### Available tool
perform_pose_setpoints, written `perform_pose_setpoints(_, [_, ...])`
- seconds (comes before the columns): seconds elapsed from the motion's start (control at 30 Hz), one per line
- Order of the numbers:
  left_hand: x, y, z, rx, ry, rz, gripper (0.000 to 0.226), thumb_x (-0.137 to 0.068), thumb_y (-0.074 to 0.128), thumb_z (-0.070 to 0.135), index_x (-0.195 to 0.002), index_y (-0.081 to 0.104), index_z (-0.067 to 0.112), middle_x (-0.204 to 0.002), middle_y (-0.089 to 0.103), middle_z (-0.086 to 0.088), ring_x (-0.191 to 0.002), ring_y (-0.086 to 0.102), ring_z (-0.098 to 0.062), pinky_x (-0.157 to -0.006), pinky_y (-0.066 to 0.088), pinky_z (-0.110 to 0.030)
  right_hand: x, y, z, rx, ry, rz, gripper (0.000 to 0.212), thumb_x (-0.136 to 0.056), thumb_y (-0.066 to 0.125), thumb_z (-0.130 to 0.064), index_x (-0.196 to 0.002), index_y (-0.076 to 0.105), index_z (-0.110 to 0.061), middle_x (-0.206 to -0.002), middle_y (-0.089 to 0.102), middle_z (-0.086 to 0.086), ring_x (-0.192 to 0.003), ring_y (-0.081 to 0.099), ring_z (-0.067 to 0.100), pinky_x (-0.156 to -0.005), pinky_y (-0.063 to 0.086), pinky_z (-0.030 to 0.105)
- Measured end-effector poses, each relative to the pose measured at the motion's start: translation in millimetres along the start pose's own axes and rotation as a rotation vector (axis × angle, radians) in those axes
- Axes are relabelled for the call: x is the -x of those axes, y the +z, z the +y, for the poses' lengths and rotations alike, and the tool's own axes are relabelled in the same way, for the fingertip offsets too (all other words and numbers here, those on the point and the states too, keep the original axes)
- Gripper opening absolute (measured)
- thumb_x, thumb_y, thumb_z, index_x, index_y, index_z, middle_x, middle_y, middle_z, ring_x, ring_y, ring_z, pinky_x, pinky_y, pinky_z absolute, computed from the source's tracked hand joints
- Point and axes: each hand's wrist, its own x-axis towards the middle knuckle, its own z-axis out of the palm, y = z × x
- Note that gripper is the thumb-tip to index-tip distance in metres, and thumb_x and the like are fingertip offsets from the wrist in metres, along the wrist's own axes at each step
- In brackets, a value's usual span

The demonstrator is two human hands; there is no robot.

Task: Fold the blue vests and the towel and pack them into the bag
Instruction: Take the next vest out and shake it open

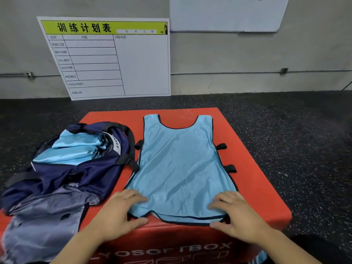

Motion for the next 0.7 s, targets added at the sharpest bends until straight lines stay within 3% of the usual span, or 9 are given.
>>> perform_pose_setpoints(0.1, [2.1, 0.5, -0.4, -0.015, -0.018, -0.026, 0.056, -0.08, 0.062, 0.077, -0.121, 0.065, 0.04, -0.11, 0.058, 0.026, -0.107, 0.052, 0.004, -0.092, 0.046, -0.027, -0.5, -0.3, -3.6, 0.014, -0.01, -0.04, 0.045, -0.087, 0.057, -0.078, -0.114, 0.065, -0.043, -0.107, 0.053, -0.026, -0.102, 0.05, -0.004, -0.098, 0.043, 0.03])
perform_pose_setpoints(0.2, [3.0, 0.3, -2.7, -0.002, -0.029, -0.006, 0.037, -0.082, 0.068, 0.055, -0.114, 0.065, 0.039, -0.103, 0.057, 0.025, -0.099, 0.054, -0.001, -0.086, 0.052, -0.034, 0.1, 3.9, -7.1, 0.079, -0.049, -0.063, 0.055, -0.083, 0.053, -0.085, -0.116, 0.062, -0.041, -0.11, 0.051, -0.024, -0.103, 0.051, 0.0, -0.096, 0.042, 0.027])
perform_pose_setpoints(0.27, [4.1, 3.2, -1.3, -0.002, -0.056, -0.011, 0.038, -0.079, 0.068, 0.046, -0.116, 0.064, 0.038, -0.106, 0.054, 0.024, -0.101, 0.053, -0.003, -0.087, 0.051, -0.033, 1.1, 7.8, -9.1, 0.1, -0.055, -0.079, 0.053, -0.086, 0.051, -0.083, -0.117, 0.06, -0.041, -0.112, 0.051, -0.022, -0.104, 0.051, 0.002, -0.094, 0.042, 0.025])
perform_pose_setpoints(0.43, [0.8, 13.6, 2.2, -0.031, -0.161, 0.02, 0.049, -0.074, 0.053, 0.035, -0.122, 0.061, 0.031, -0.12, 0.055, 0.015, -0.11, 0.051, -0.009, -0.093, 0.047, -0.032, 0.6, 7.7, -6.1, 0.036, -0.038, 0.025, 0.009, -0.102, 0.055, -0.039, -0.105, 0.063, -0.036, -0.1, 0.057, -0.02, -0.093, 0.055, 0.004, -0.082, 0.047, 0.024])
perform_pose_setpoints(0.6, [-4.2, 13.9, 8.4, -0.097, -0.135, 0.105, 0.017, -0.073, 0.05, 0.029, -0.089, 0.056, 0.032, -0.09, 0.052, 0.017, -0.087, 0.056, -0.015, -0.07, 0.043, -0.035, 1.2, -9.9, 9.9, 0.159, 0.045, 0.181, 0.023, -0.077, 0.066, -0.013, -0.093, 0.063, -0.03, -0.097, 0.06, -0.015, -0.09, 0.06, 0.014, -0.078, 0.05, 0.032])
perform_pose_setpoints(0.7, [-5.8, 9.1, 12.4, -0.099, -0.101, 0.096, 0.023, -0.067, 0.057, 0.021, -0.083, 0.046, 0.034, -0.082, 0.045, 0.017, -0.081, 0.051, -0.014, -0.069, 0.04, -0.034, 5.8, -28.4, 24.0, 0.186, 0.132, 0.211, 0.028, -0.068, 0.07, -0.011, -0.087, 0.06, -0.029, -0.096, 0.058, -0.014, -0.091, 0.057, 0.017, -0.075, 0.043, 0.033])
